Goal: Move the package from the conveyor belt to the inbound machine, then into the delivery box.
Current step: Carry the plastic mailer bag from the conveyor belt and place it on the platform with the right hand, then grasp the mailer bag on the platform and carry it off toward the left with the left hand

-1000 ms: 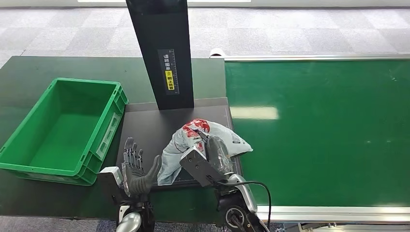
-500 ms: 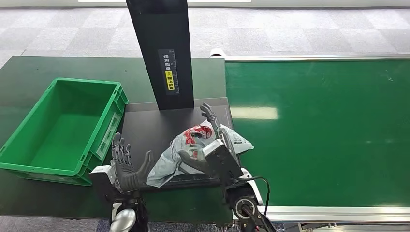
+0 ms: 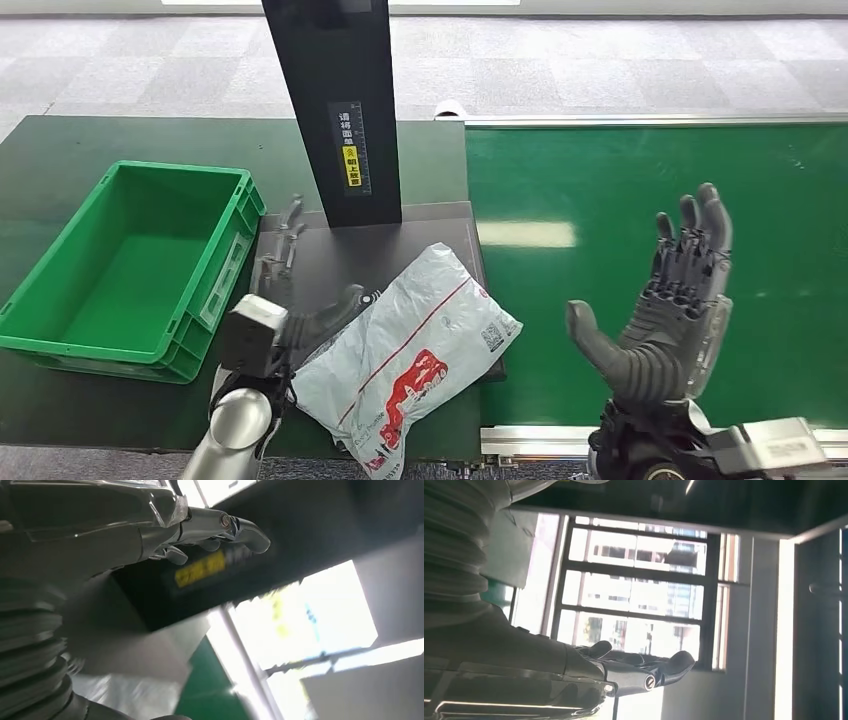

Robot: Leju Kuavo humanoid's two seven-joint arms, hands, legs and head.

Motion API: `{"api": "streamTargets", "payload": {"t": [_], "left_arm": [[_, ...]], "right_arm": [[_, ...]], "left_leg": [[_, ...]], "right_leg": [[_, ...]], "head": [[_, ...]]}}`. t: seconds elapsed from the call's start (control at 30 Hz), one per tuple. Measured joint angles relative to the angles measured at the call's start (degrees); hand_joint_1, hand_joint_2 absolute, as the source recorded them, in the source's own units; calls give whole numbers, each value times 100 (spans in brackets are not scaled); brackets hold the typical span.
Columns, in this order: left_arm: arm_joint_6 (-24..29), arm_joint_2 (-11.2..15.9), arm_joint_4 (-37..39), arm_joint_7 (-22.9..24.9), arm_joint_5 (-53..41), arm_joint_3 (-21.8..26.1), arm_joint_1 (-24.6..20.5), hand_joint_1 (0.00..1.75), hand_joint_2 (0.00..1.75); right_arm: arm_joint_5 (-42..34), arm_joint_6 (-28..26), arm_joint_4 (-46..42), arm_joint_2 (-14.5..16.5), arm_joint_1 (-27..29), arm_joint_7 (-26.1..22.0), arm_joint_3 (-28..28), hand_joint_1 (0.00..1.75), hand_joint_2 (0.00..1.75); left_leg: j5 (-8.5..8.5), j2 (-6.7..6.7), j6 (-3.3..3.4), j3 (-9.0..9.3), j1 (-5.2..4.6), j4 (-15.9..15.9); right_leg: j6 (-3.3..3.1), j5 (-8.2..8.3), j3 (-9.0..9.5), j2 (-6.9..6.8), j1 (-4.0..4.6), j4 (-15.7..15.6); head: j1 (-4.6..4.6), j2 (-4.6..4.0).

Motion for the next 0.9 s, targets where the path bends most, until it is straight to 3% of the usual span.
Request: {"api": "streamTargets", "payload": {"t": [0.07,0.27,0.5,0.63,0.73,0.9], "left_arm": [[-584,39,222,587,-672,-272,-134,0,175],[-1325,24,1290,1281,-1684,-755,-419,0,175],[-1613,-95,2316,1614,-2255,-1031,-567,6,175],[-1445,-162,2674,1898,-2675,-1081,-709,165,175],[-1234,-237,2864,1969,-2774,-1079,-762,175,175],[-792,-338,2903,1728,-2444,-881,-729,175,175]], "right_arm": [[-21,173,-247,0,185,-47,-364,0,175],[122,372,-510,68,421,-51,-1032,0,175],[184,429,-465,197,452,81,-1296,0,175],[197,535,-422,341,452,158,-1389,0,175],[213,566,-418,437,462,202,-1435,0,175],[233,569,-497,577,629,242,-1546,0,175]], "left_leg": [[-1,9,0,1,-1,0],[0,10,0,5,0,-1],[0,12,-1,5,1,-1],[-2,8,-1,25,0,-3],[-8,6,-2,53,0,-4],[-6,5,-2,71,0,-4]], "right_leg": [[-1,2,0,6,-1,0],[-4,4,1,9,1,1],[-5,3,5,11,1,2],[-3,-1,33,8,1,2],[-2,-8,64,7,1,0],[-3,-8,82,7,1,0]], "head": [[0,0],[0,0],[0,0],[1,0],[2,0],[0,0]]}}
